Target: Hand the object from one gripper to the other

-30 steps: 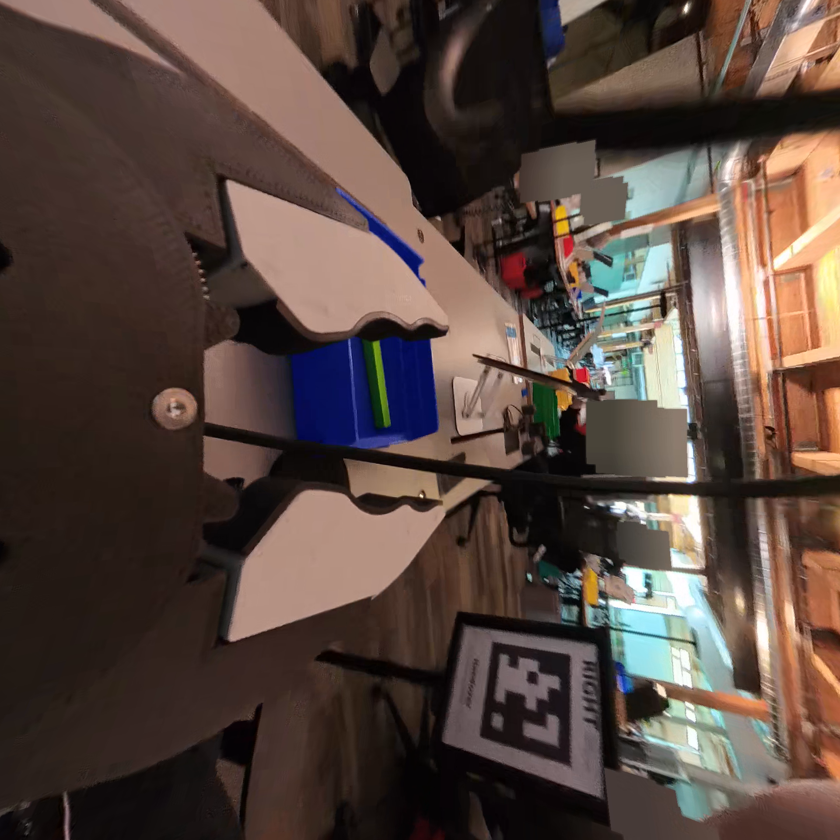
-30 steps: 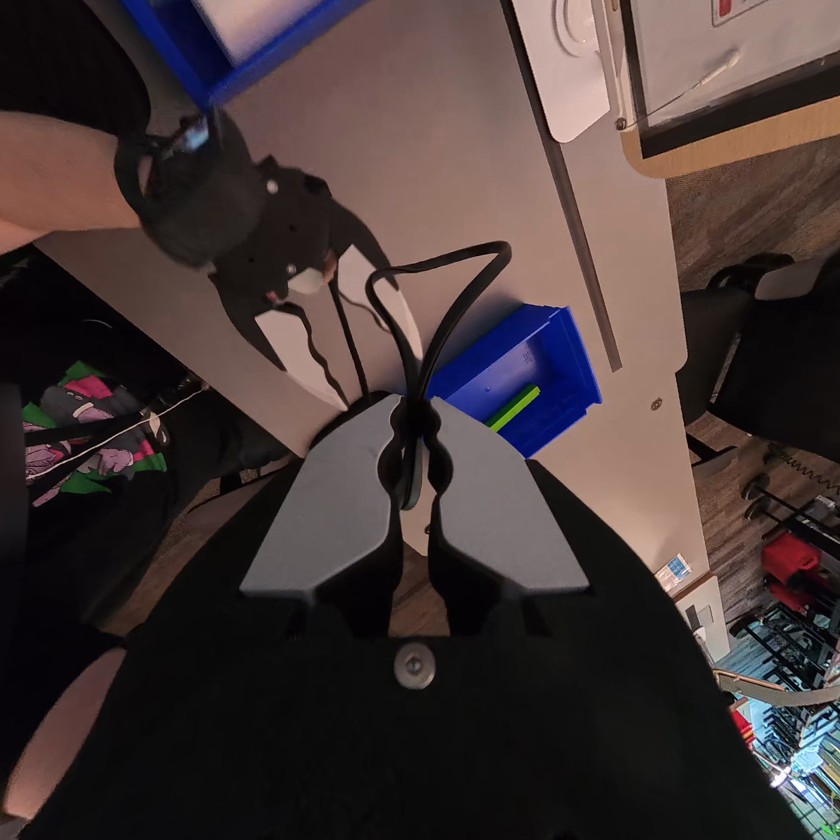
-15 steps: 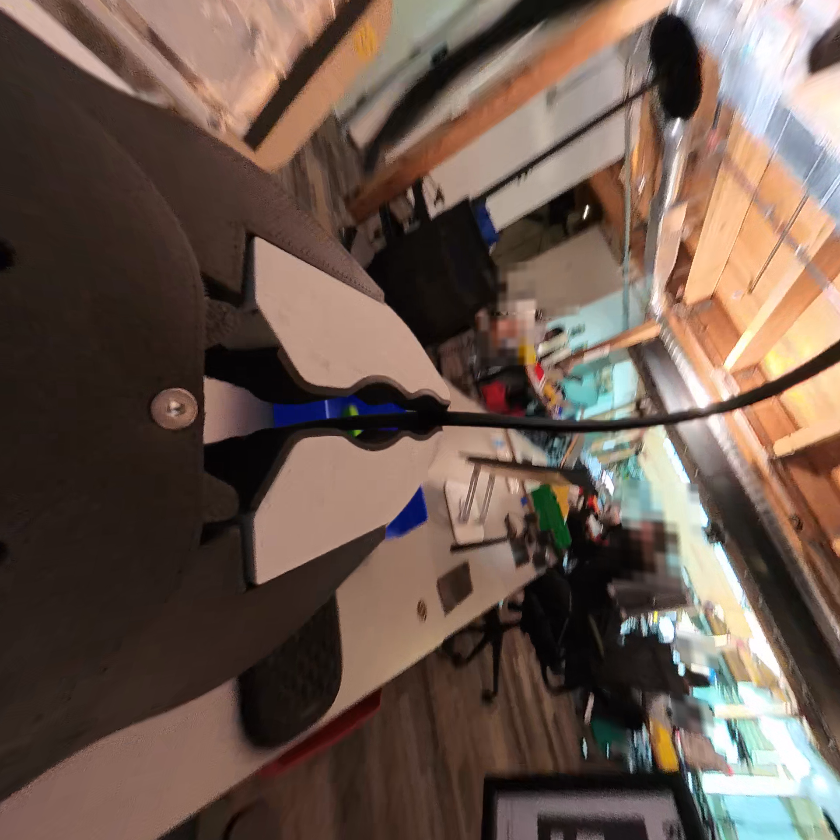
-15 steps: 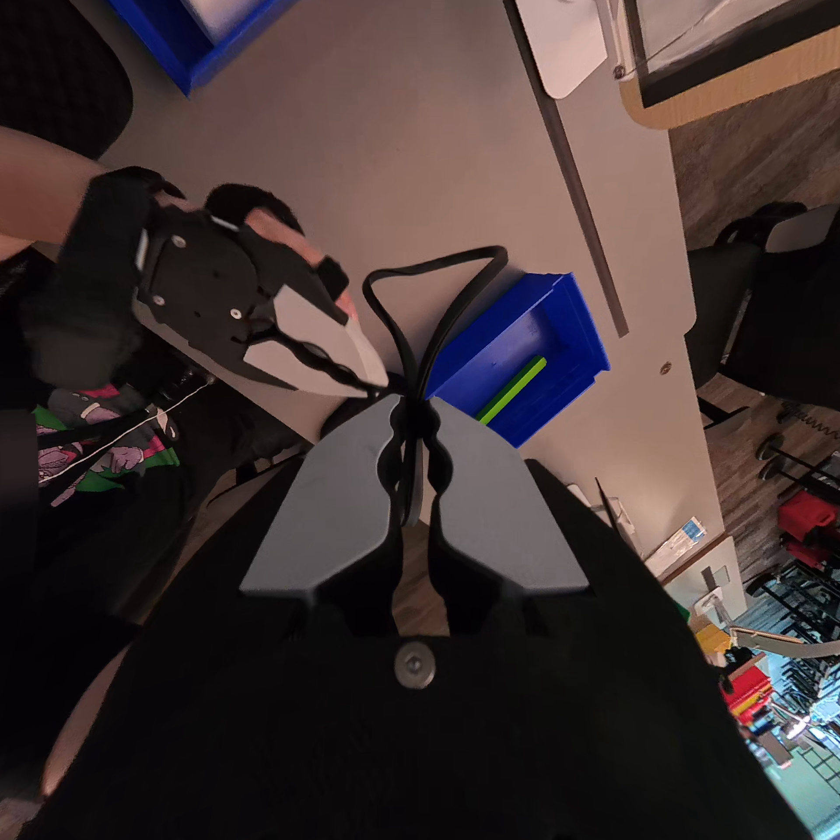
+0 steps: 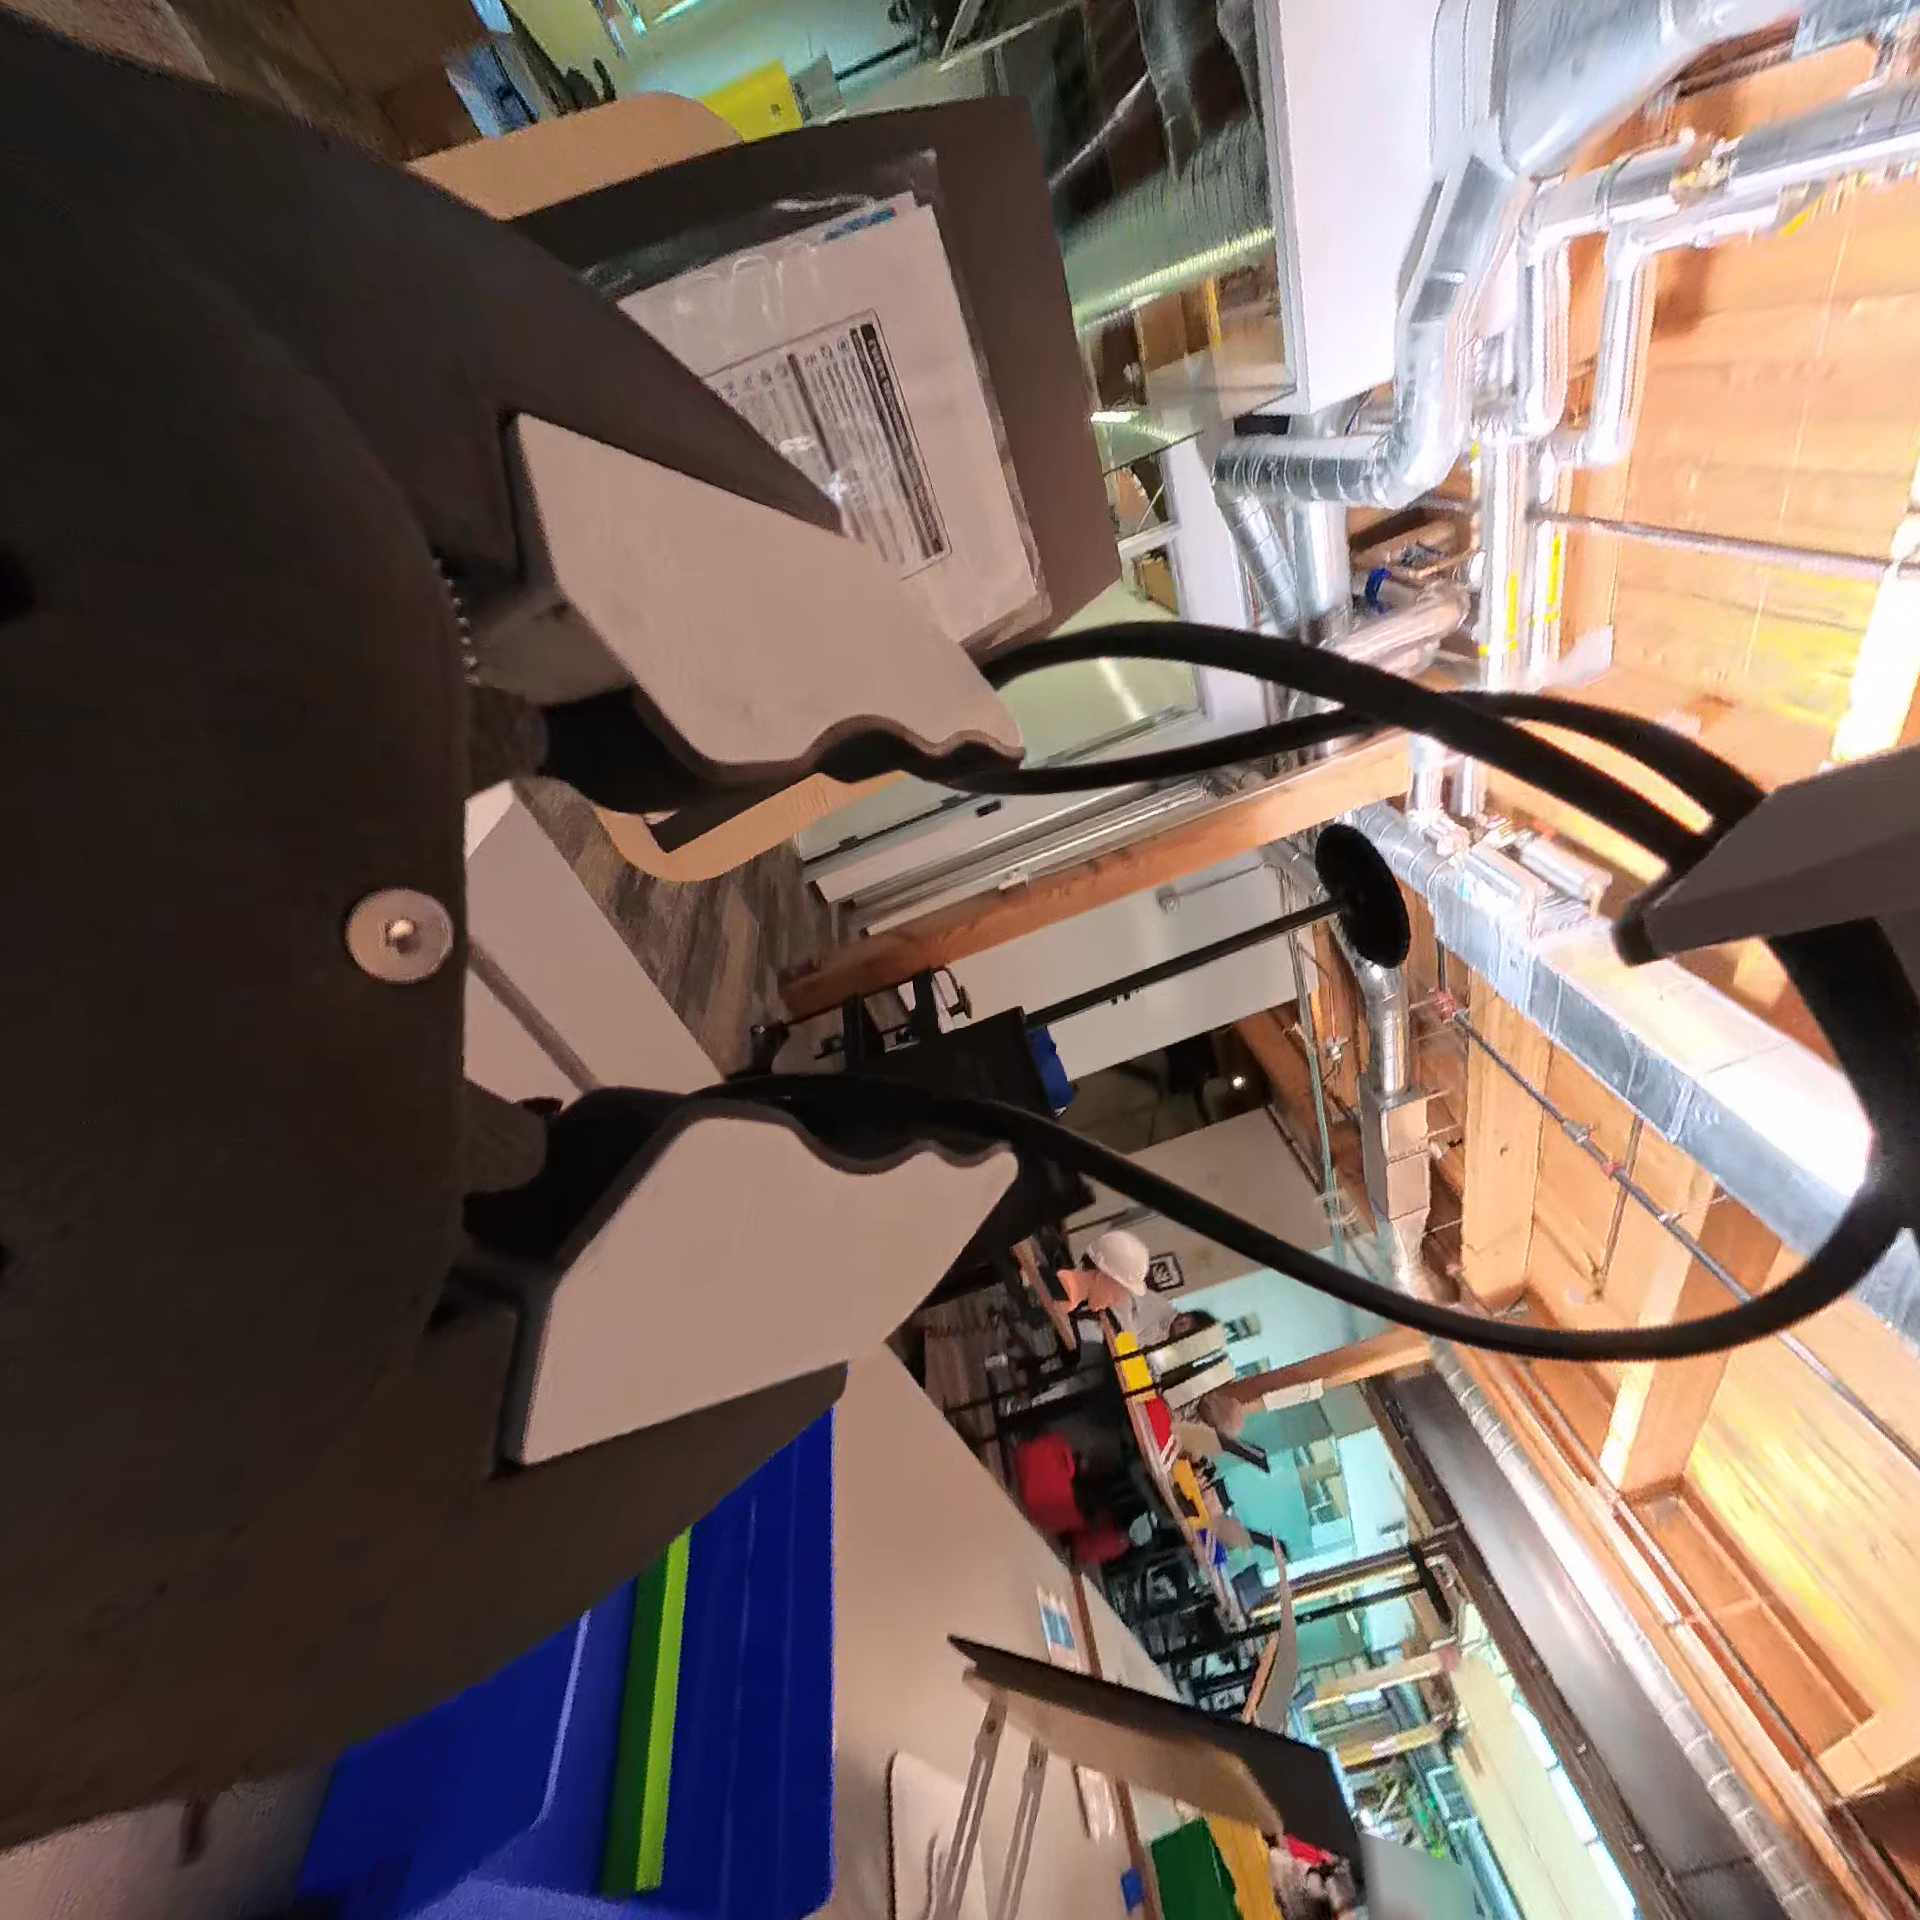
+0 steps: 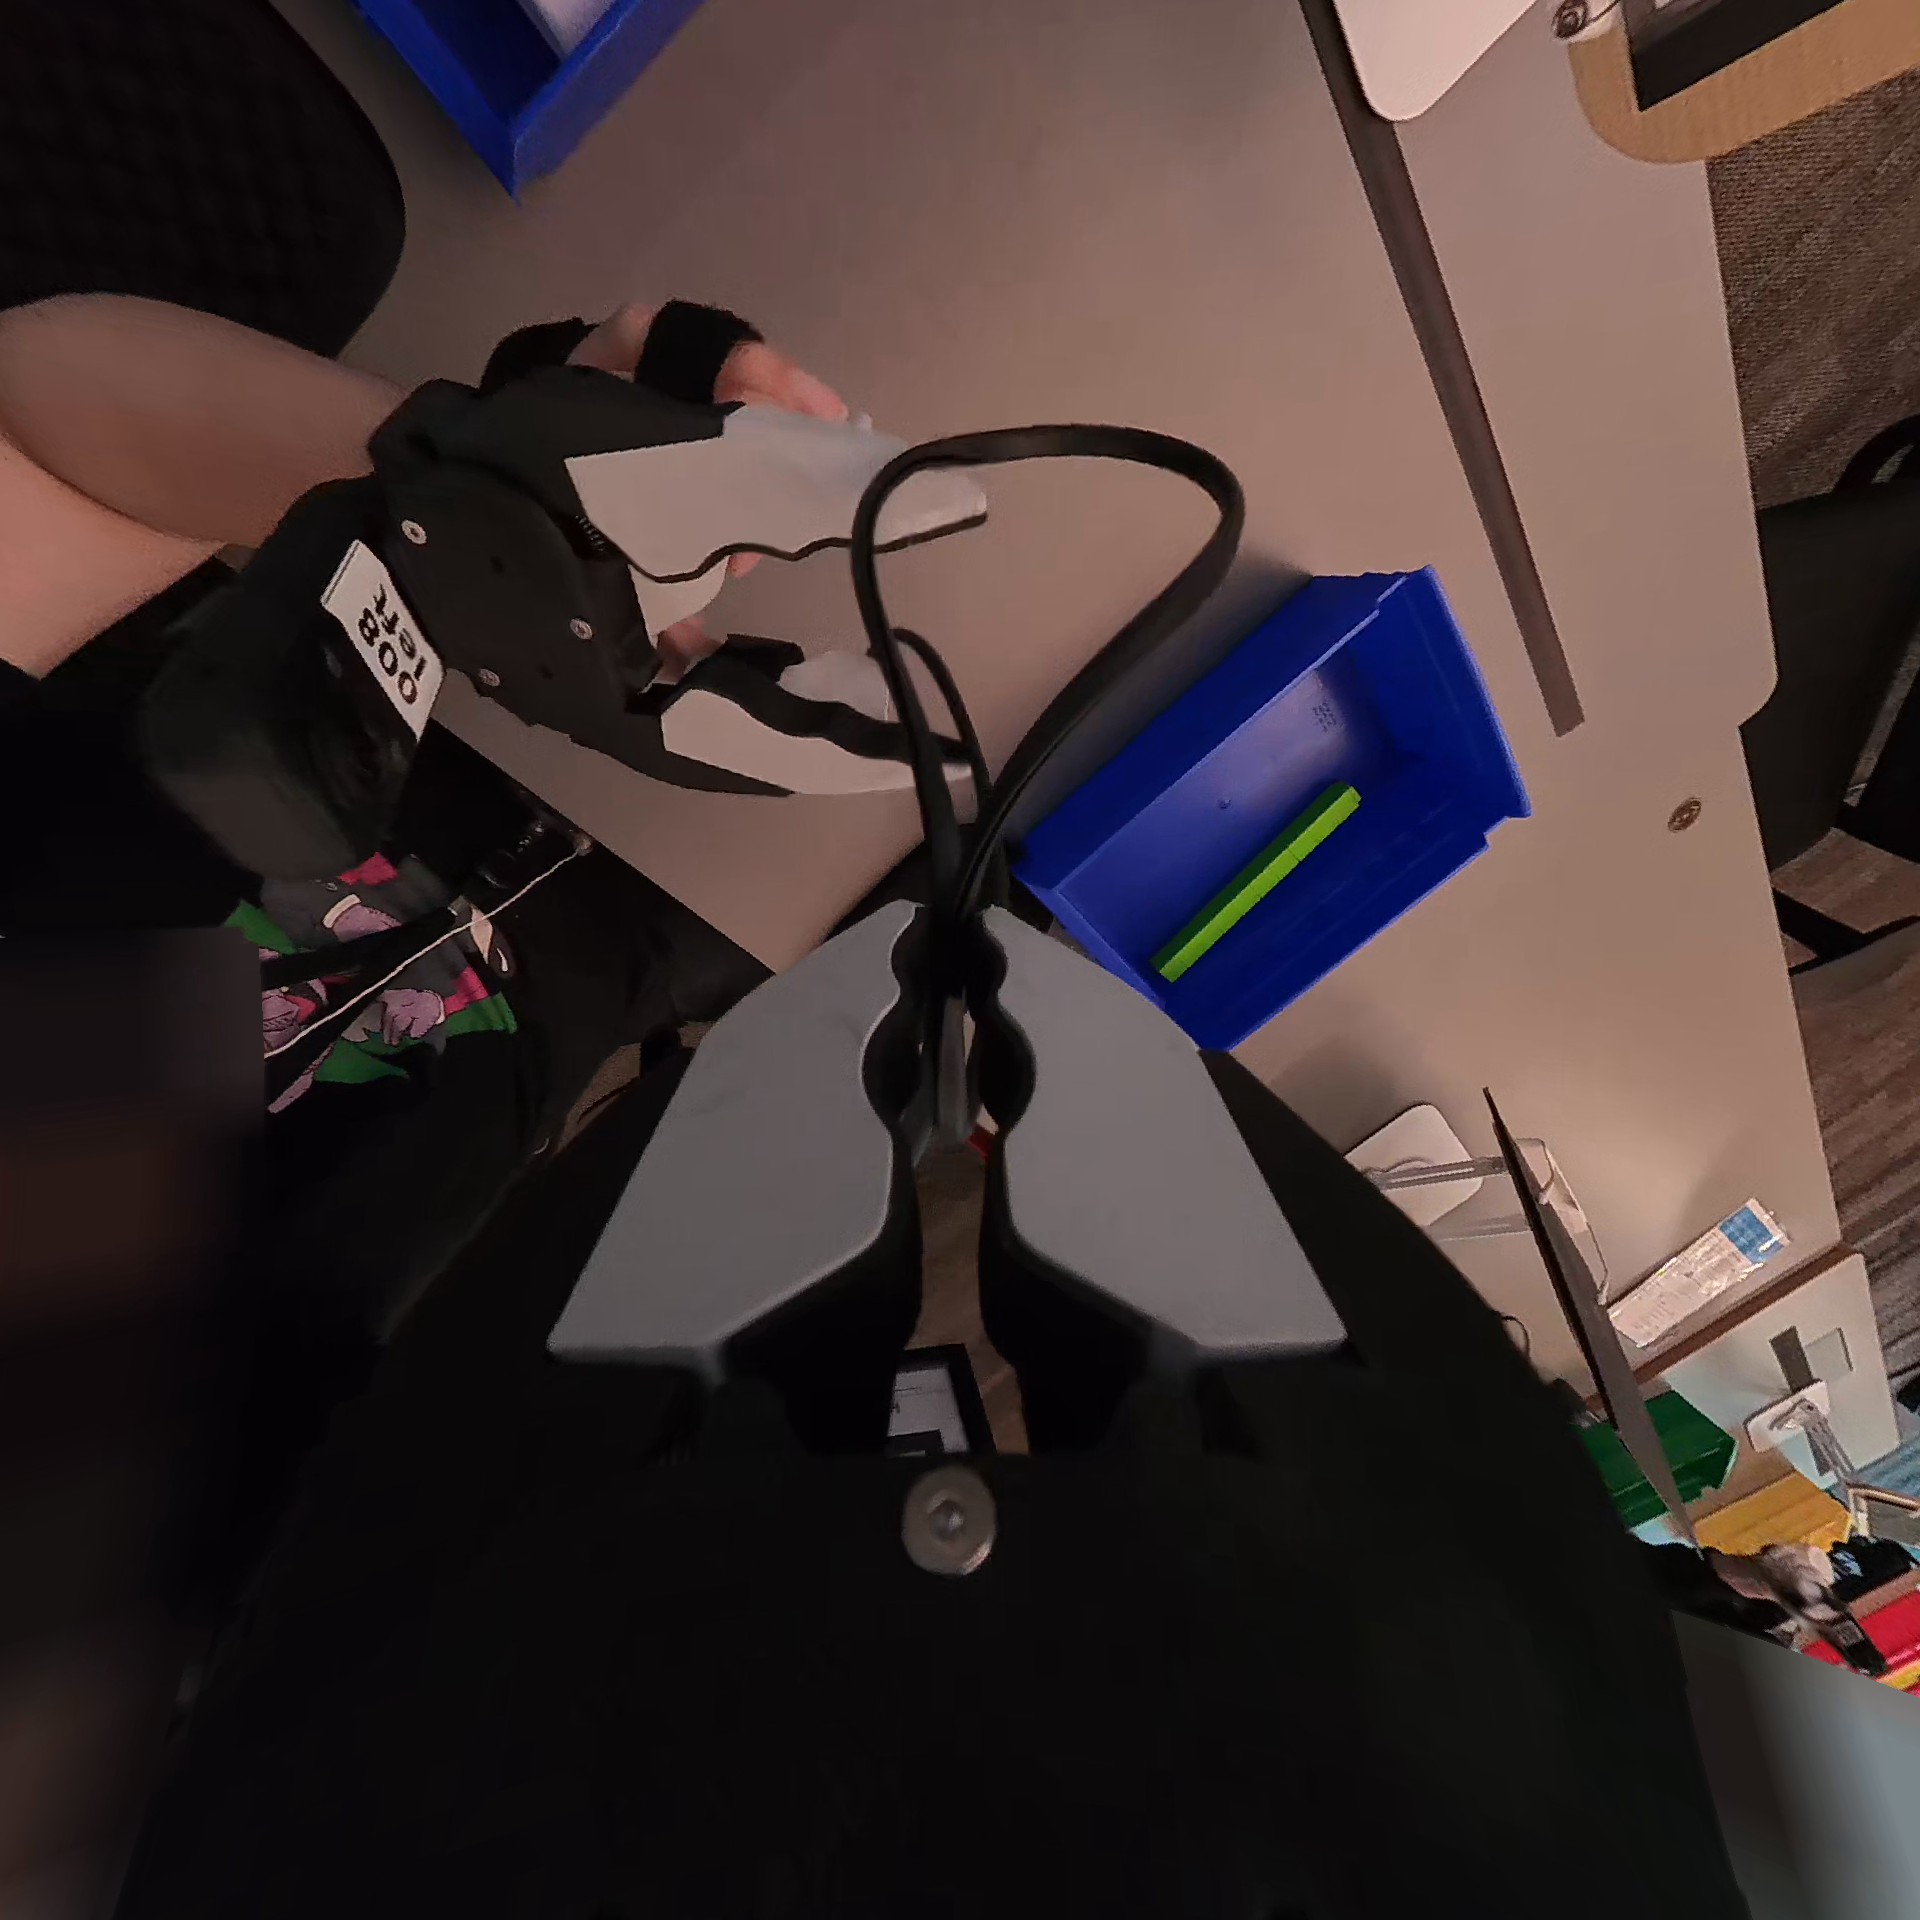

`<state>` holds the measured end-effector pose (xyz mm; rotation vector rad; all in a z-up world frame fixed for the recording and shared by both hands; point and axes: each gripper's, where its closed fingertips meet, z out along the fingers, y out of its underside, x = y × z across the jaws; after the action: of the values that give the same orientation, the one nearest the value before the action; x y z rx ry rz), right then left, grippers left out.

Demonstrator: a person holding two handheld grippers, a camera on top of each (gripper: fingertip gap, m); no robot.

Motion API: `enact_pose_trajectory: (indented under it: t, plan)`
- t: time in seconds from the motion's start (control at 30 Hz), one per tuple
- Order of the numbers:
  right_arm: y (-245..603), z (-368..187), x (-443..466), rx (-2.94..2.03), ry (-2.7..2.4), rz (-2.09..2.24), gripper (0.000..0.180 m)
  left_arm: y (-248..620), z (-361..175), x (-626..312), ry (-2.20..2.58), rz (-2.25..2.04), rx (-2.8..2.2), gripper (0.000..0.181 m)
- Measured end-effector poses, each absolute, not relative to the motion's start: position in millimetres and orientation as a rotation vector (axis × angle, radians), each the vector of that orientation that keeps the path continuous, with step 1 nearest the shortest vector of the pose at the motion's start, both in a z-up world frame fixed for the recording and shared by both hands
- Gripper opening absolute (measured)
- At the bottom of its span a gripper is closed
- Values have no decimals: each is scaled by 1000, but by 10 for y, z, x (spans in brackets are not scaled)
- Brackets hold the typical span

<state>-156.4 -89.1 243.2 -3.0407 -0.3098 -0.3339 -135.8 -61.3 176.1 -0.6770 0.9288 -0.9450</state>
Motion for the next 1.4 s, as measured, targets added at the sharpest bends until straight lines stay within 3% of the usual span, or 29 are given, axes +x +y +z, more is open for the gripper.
enact_pose_trajectory:
  t: [0.13,0.6,0.7,0.83,1.4]
  plan:
    - [-852,2469,-1601,-3041,-248,-269,7,-531,1829,-1470,830,-818,-606,55]
    - [-846,2435,-1668,-3086,-199,-189,6,-267,1854,-1487,773,-805,-649,68]
    - [-907,2363,-1688,-3133,-244,-209,7,-349,1844,-1475,816,-838,-605,54]
    - [-949,2305,-1660,-3171,-241,-242,7,-551,1820,-1493,886,-842,-493,5]
    - [-1116,2217,-1240,-3174,-188,-175,8,-715,1781,-1448,1192,-940,-556,3]
